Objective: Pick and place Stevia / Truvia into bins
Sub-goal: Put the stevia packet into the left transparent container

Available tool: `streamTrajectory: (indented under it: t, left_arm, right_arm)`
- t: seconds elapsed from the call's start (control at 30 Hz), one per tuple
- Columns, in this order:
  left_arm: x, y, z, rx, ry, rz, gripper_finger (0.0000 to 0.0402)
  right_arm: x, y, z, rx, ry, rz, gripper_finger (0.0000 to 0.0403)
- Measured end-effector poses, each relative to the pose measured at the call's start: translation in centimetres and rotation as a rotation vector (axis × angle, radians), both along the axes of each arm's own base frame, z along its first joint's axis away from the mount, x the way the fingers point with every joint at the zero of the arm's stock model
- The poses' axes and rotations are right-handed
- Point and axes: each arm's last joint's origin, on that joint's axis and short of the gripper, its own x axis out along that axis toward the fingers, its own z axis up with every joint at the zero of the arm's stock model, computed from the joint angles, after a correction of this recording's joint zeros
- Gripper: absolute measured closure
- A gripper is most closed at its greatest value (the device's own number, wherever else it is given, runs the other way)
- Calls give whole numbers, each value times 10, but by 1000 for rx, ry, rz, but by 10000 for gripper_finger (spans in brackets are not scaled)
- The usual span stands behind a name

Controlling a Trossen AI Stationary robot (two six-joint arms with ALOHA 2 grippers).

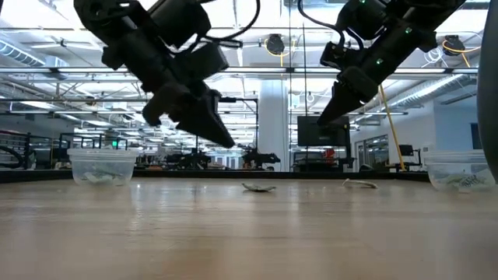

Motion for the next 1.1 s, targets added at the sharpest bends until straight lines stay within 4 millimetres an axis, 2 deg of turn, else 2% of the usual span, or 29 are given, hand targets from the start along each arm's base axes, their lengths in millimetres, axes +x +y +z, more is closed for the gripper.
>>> streamTrajectory:
  t: [0.33, 0.43, 0.53, 0.73, 1.03, 1.1]
  left_arm:
    - [15, -4, -33, 97, -1, -55, 247]
    - [17, -2, -46, 113, 24, -50, 227]
    - [21, 2, -54, 109, 7, -40, 224]
    - [26, 8, -59, 100, -25, -26, 254]
    - [24, 21, -60, 30, -15, -38, 386]
    - [25, 25, -60, 35, -21, -5, 395]
  right_arm:
    - [0, 0, 1, 4, -10, -5, 234]
    - [1, 0, 1, 4, -12, -5, 234]
    - [1, 0, 1, 4, -12, -4, 234]
    - [0, 0, 0, 4, -8, -4, 234]
    - [0, 0, 0, 0, -6, 0, 234]
    - [0, 0, 0, -1, -7, 0, 234]
